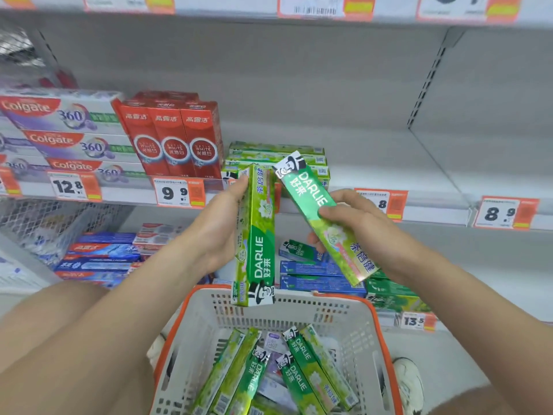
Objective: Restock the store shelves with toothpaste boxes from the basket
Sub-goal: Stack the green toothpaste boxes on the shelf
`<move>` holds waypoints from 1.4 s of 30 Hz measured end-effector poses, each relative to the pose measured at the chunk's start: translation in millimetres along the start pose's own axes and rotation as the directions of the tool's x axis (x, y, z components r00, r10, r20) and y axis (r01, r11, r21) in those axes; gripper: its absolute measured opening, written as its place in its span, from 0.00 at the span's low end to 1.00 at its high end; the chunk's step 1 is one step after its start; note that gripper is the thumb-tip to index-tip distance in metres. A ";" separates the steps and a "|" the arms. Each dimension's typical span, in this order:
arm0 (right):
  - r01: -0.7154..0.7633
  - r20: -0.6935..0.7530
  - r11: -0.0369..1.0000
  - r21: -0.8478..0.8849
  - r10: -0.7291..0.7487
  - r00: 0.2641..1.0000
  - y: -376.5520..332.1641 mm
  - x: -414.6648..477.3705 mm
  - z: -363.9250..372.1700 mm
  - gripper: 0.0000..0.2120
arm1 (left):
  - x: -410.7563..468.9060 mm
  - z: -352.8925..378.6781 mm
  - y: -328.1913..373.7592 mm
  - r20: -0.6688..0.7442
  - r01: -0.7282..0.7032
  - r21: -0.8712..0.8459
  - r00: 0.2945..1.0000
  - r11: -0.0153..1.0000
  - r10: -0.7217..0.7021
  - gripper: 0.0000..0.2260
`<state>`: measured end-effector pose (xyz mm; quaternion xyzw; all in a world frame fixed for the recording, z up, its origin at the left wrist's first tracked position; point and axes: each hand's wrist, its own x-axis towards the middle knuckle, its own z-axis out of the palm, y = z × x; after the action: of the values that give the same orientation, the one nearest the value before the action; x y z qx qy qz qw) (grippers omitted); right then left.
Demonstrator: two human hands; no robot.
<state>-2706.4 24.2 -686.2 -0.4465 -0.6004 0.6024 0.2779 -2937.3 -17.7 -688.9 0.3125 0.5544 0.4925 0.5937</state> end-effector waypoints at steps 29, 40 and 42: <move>0.121 -0.027 0.171 -0.978 -0.675 0.738 -56.8 186.1 7.8 0.32 | 23.4 -21.7 13.9 -0.102 -0.209 0.531 0.946 0.821 0.307 0.19; 0.154 0.012 0.355 -0.922 -0.373 0.928 -55.7 214.5 9.7 0.22 | 27.5 -26.6 24.3 0.038 -0.339 0.579 0.920 0.742 0.390 0.16; 0.125 0.007 0.354 -0.927 -0.316 0.949 -55.4 215.6 9.6 0.24 | 27.7 -26.9 22.5 0.049 -0.351 0.573 0.917 0.741 0.396 0.16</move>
<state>-2822.2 214.3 -677.5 -0.4899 -0.8601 0.0853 0.1139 -2971.4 10.5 -683.1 0.5612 0.6241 0.4241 0.3401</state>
